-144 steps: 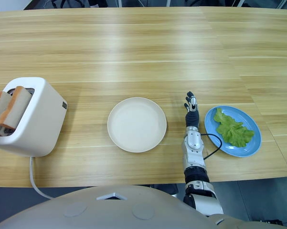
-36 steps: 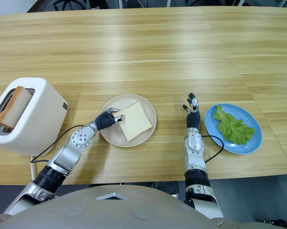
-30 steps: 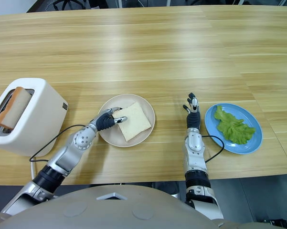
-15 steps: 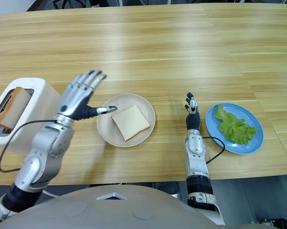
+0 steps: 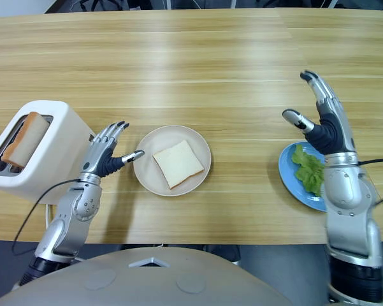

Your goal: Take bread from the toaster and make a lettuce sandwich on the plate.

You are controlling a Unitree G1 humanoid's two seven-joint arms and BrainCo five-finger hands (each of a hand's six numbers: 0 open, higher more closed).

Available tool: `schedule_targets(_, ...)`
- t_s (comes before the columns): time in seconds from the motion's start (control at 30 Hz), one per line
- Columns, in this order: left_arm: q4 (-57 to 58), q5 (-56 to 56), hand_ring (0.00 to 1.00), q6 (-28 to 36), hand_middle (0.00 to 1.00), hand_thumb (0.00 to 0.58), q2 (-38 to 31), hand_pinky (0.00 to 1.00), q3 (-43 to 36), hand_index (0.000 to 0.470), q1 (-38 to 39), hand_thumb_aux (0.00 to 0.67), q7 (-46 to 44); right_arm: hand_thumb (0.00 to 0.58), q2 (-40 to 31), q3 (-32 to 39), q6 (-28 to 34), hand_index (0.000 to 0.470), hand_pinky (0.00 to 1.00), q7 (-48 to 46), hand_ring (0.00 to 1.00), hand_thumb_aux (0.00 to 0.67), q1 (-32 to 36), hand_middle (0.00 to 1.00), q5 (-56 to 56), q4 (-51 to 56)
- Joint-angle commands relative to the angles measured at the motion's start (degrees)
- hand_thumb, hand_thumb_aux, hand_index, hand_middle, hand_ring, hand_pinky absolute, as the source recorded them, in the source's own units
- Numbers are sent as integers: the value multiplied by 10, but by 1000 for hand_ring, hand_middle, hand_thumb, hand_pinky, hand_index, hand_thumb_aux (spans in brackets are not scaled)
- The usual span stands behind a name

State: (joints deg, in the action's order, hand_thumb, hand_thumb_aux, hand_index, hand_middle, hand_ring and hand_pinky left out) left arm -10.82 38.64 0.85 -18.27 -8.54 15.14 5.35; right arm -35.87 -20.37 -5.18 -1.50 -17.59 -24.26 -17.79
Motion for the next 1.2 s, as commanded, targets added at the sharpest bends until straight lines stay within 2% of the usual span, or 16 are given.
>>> schedule_targets(0.03,49,-100,0,-45,0,0,20,0,28,0,12,0,-5,0,-29,24,-41,0,0,44,0,0,-31,0,-82,110)
schedule_targets(0.17,61,-167,0,-61,0,0,34,0,49,0,21,0,-20,0,-43,46,-65,0,0,81,0,0,-50,0,-116,208)
schedule_targets(0.43,46,-178,0,-69,0,0,30,0,64,0,34,0,-19,0,-70,88,-85,0,0,138,0,0,-46,0,-147,349)
schedule_targets(0.7,39,-172,0,-72,0,0,30,0,66,0,51,0,-14,0,-94,96,-94,0,0,159,0,0,-26,0,-129,424)
schedule_targets(0.93,40,-171,0,-71,0,0,31,0,66,0,59,0,-11,0,-103,119,-90,0,0,162,0,0,-21,0,-136,432)
schedule_targets(0.97,40,-170,0,-71,0,0,32,0,65,0,59,0,-10,413,-102,124,-89,213,0,160,0,310,-19,0,-138,435)
schedule_targets(1.0,40,-170,0,-71,0,0,32,0,64,0,60,0,-10,487,-101,130,-87,276,12,161,12,402,-17,12,-140,439)
schedule_targets(1.03,40,-169,0,-71,0,0,32,0,63,0,60,0,-10,550,-101,138,-84,355,396,162,396,518,-14,396,-145,445)
schedule_targets(1.07,41,-167,0,-71,0,0,32,0,62,0,61,0,-10,577,-101,146,-81,428,698,164,698,623,-12,698,-149,449)
schedule_targets(1.1,41,-167,0,-70,0,0,31,0,62,0,61,0,-10,579,-102,153,-78,446,745,165,745,649,-10,745,-153,452)
schedule_targets(1.2,44,-166,0,-71,0,0,31,0,62,0,62,0,-10,580,-105,169,-72,460,737,170,737,670,-6,737,-160,457)
